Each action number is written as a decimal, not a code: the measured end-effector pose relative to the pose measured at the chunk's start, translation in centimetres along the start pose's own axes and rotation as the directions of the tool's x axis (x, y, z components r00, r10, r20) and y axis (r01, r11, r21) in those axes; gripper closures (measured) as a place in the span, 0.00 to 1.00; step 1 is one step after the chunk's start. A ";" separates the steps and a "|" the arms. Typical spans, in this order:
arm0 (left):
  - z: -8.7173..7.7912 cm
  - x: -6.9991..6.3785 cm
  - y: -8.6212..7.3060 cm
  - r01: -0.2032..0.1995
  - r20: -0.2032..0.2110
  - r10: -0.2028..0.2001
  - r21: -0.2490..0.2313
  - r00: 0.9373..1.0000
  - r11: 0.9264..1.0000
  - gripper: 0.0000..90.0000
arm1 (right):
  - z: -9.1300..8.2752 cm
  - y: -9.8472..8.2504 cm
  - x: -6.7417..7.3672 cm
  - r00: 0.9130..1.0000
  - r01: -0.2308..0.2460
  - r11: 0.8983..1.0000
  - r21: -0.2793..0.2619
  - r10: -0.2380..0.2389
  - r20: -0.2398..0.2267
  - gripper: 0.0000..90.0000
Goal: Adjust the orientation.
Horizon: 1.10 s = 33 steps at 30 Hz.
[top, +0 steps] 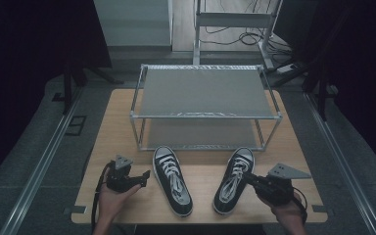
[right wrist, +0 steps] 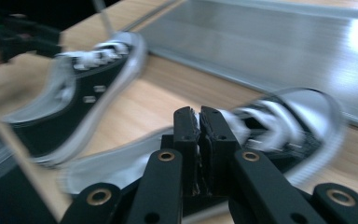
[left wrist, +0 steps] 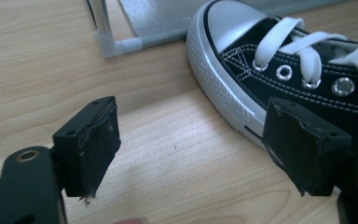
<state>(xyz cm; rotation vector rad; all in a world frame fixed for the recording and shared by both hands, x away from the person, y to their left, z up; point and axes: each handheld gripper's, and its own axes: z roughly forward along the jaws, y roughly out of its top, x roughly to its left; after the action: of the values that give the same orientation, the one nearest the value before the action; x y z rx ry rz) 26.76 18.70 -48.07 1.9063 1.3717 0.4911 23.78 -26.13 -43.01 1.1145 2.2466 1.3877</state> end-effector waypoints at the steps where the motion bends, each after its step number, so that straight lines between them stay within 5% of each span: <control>1: 0.0 0.0 0.0 0.004 0.002 -0.004 -0.003 1.000 1.000 0.23 | 0.2 0.1 0.6 1.000 0.014 1.000 0.003 -0.014 -0.021 0.95; 6: -0.1 -0.1 0.1 0.006 0.008 -0.006 -0.004 1.000 1.000 0.23 | 1.2 0.2 2.7 0.995 0.041 0.999 0.015 -0.039 -0.096 0.95; 15: -0.3 0.2 -0.1 0.034 0.001 -0.034 0.005 0.999 0.999 0.20 | 4.4 -0.1 7.9 0.971 0.138 0.988 0.076 -0.119 -0.209 0.95; 26: -0.1 -0.1 -0.1 0.021 0.019 -0.022 0.024 1.000 0.999 0.20 | 7.4 -1.5 10.8 0.951 0.218 0.965 0.148 -0.175 -0.255 0.95; 33: -0.3 0.0 -0.1 0.024 0.021 -0.024 0.020 0.999 1.000 0.20 | 8.4 -2.0 11.6 0.955 0.220 0.961 0.166 -0.178 -0.236 0.94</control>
<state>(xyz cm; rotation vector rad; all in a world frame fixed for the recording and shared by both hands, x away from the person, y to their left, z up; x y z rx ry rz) 26.47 18.81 -47.89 1.9035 1.3892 0.4458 20.07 -12.76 -47.14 0.7890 2.6141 1.2890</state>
